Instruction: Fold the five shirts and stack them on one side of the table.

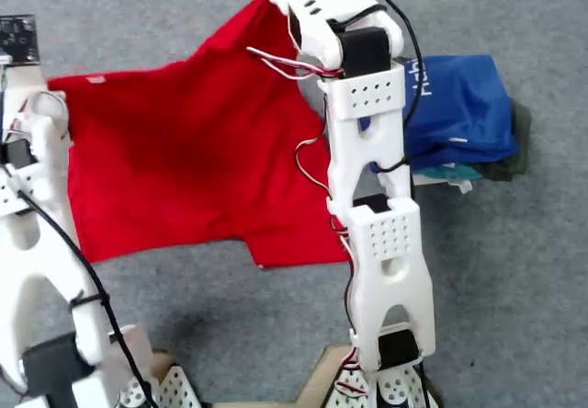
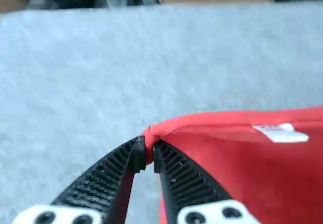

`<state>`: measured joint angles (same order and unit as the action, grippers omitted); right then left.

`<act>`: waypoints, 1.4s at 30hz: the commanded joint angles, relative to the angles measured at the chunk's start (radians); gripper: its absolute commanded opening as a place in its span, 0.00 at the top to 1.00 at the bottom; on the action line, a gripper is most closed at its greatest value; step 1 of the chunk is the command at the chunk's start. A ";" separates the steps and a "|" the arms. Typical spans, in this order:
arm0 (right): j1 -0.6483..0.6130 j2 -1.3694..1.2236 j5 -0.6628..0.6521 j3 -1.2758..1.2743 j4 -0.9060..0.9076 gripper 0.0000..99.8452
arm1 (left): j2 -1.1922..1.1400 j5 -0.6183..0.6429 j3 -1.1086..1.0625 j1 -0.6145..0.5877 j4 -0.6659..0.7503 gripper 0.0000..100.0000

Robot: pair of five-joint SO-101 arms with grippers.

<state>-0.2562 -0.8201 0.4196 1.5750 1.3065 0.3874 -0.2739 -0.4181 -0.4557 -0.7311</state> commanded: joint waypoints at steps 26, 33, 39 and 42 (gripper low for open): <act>0.011 0.263 -0.221 -0.188 0.462 0.99 | 0.210 -0.143 -0.490 -0.113 0.152 0.97; 0.005 0.390 -0.227 -0.579 0.456 0.99 | 0.213 -0.207 -0.486 -0.120 0.149 0.97; 0.057 0.472 -0.167 -0.553 0.439 0.99 | 0.245 -0.132 -0.341 -0.134 0.069 0.97; 0.055 0.530 -0.161 -0.483 0.439 0.99 | 0.325 -0.075 -0.240 -0.131 -0.023 0.97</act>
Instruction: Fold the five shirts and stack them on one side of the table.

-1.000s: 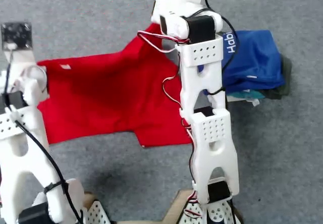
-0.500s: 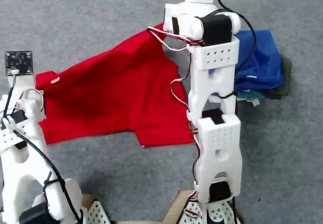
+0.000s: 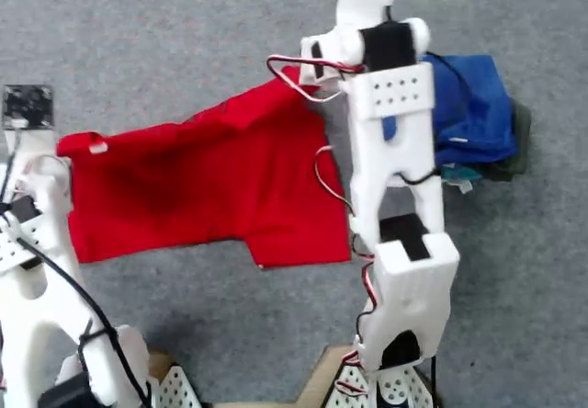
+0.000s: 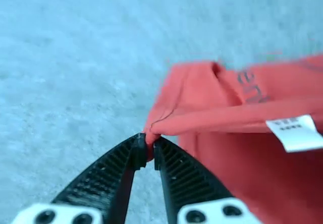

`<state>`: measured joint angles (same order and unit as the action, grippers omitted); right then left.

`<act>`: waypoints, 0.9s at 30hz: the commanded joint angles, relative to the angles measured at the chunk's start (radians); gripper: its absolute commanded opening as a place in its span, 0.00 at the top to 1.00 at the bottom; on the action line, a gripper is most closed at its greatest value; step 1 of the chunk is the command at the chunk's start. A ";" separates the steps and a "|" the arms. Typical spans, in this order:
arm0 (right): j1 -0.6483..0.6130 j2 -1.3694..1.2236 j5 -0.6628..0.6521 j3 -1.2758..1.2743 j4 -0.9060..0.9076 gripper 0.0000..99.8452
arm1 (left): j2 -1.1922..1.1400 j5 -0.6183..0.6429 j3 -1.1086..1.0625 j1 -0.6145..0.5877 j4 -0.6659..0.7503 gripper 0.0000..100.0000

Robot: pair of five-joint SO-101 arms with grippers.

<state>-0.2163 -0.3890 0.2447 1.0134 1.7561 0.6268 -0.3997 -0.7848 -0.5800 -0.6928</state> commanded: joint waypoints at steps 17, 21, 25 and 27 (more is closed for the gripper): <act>0.017 0.245 0.178 0.667 -0.051 0.99 | 0.836 0.098 0.245 -0.015 -0.242 0.97; 0.038 0.375 0.261 0.638 -0.196 0.99 | 0.997 0.103 0.242 -0.016 -0.244 0.97; 0.038 0.455 0.270 0.616 -0.333 0.99 | 1.109 0.103 0.243 -0.016 -0.244 0.97; 0.038 0.484 0.267 0.610 -0.367 0.99 | 1.149 0.103 0.245 -0.016 -0.244 0.97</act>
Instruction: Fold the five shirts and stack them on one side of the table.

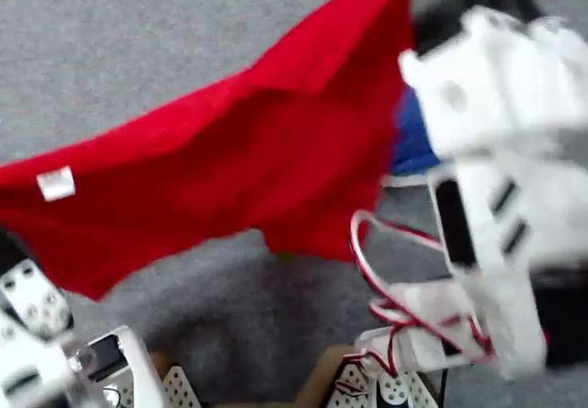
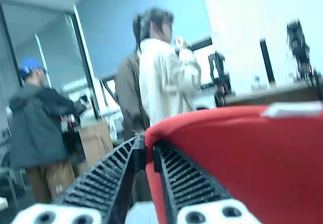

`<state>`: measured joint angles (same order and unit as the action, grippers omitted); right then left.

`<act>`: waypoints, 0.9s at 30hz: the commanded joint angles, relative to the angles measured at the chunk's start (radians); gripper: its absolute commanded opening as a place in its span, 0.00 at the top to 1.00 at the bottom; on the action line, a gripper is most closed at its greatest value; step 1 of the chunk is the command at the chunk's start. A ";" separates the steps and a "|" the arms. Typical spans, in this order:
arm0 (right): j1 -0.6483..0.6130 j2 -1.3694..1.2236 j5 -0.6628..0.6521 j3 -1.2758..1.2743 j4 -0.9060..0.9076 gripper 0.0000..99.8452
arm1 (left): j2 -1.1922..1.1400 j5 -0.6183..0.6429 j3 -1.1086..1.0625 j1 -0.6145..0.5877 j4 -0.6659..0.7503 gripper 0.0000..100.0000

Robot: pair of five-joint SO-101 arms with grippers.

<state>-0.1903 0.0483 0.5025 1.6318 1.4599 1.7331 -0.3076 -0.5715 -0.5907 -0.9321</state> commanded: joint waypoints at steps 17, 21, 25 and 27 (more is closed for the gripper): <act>-0.028 -0.084 0.018 -0.429 -0.124 0.99 | -0.005 0.103 -0.277 0.004 0.138 0.97; -0.048 -0.217 0.058 -0.570 -0.275 0.99 | -0.144 0.097 -0.504 0.007 0.529 0.97; -0.052 -0.372 0.058 -0.650 -0.529 0.99 | -0.431 0.064 -0.579 0.065 0.916 0.97; -0.049 -0.456 0.060 -0.659 -0.644 0.99 | -0.615 0.006 -0.536 0.094 0.984 0.97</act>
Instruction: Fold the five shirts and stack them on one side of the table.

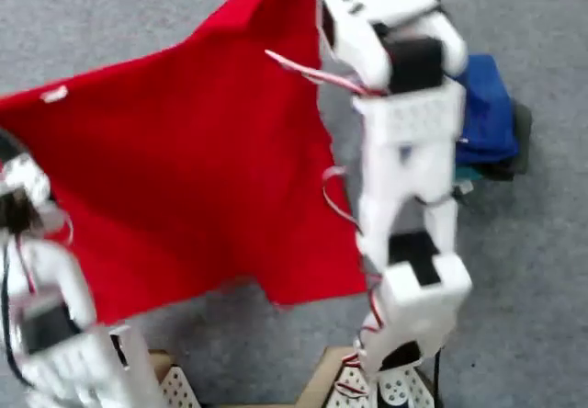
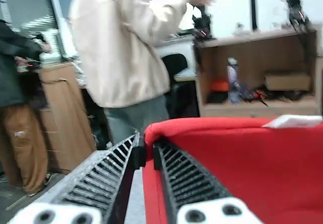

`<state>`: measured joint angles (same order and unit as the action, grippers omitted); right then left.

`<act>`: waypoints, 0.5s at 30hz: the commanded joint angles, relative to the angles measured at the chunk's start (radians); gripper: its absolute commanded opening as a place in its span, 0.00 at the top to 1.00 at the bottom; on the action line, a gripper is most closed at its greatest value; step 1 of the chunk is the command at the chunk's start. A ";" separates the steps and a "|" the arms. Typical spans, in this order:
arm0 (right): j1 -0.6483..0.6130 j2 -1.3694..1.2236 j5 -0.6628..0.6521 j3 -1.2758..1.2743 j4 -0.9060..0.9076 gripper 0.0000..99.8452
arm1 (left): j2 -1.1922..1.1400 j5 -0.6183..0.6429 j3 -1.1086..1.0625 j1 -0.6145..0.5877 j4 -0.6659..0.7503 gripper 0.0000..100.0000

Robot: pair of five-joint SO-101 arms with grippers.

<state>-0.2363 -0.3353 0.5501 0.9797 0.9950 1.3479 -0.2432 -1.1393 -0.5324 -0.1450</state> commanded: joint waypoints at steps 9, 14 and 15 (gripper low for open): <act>-0.003 -0.246 0.011 0.125 -0.150 0.99 | -0.875 -0.081 0.429 -0.012 0.199 0.97; -0.003 -0.249 0.003 0.168 -0.086 0.99 | -0.864 -0.086 0.406 -0.004 0.199 0.97; -0.003 -0.248 0.003 0.168 -0.080 0.99 | -0.856 -0.086 0.395 -0.004 0.199 0.97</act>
<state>-0.2363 -0.5946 0.5531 1.0917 0.9014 0.4764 -0.3214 -0.7802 -0.5324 0.0299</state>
